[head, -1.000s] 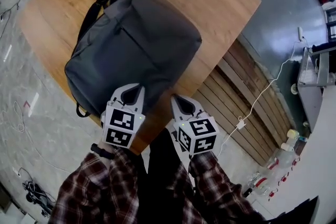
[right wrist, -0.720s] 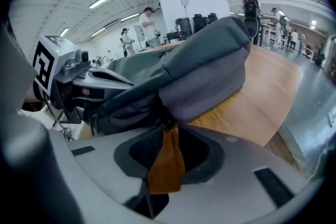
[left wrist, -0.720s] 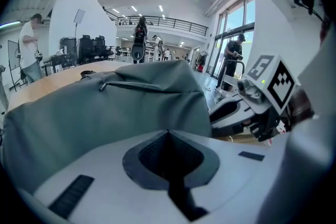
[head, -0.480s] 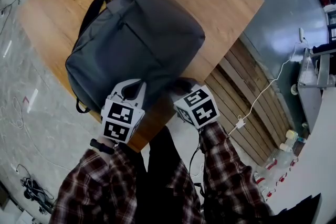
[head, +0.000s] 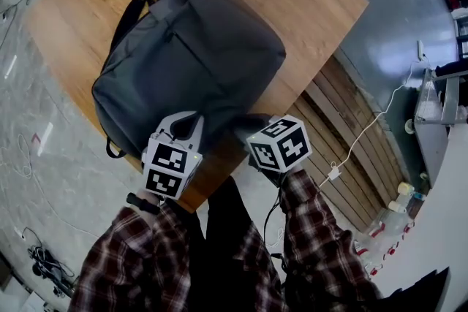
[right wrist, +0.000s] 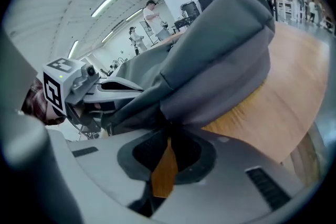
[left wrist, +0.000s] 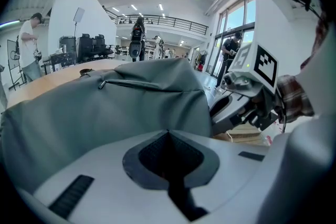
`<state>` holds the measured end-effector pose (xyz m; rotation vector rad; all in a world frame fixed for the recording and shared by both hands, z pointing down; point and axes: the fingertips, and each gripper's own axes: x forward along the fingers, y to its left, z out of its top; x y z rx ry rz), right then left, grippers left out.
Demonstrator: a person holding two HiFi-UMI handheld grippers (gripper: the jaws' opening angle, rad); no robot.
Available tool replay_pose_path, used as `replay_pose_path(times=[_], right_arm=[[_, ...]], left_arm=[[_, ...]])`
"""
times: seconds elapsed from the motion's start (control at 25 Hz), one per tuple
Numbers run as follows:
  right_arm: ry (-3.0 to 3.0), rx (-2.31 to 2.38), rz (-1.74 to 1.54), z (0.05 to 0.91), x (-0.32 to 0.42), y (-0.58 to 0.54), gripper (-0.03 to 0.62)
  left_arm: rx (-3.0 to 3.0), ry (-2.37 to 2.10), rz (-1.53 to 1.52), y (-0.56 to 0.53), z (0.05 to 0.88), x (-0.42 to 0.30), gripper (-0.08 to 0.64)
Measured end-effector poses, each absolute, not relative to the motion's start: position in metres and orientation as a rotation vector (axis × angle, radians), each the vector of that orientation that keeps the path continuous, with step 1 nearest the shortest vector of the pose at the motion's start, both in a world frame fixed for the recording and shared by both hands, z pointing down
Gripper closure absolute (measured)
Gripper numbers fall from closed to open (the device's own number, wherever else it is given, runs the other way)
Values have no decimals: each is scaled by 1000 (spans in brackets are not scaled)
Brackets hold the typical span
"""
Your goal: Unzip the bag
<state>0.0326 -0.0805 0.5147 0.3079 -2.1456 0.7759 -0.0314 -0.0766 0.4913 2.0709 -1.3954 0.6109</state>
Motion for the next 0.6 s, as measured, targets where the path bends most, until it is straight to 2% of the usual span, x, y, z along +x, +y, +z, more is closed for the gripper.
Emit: replay_pose_path(times=[0.4, 0.6], right_arm=[[-2098, 388, 620, 513, 28, -81, 561], [-2115, 451, 518, 510, 30, -41, 565]], left_arm=[[2066, -1397, 616, -78, 494, -30, 551], [1959, -1509, 602, -80, 496, -46, 551]])
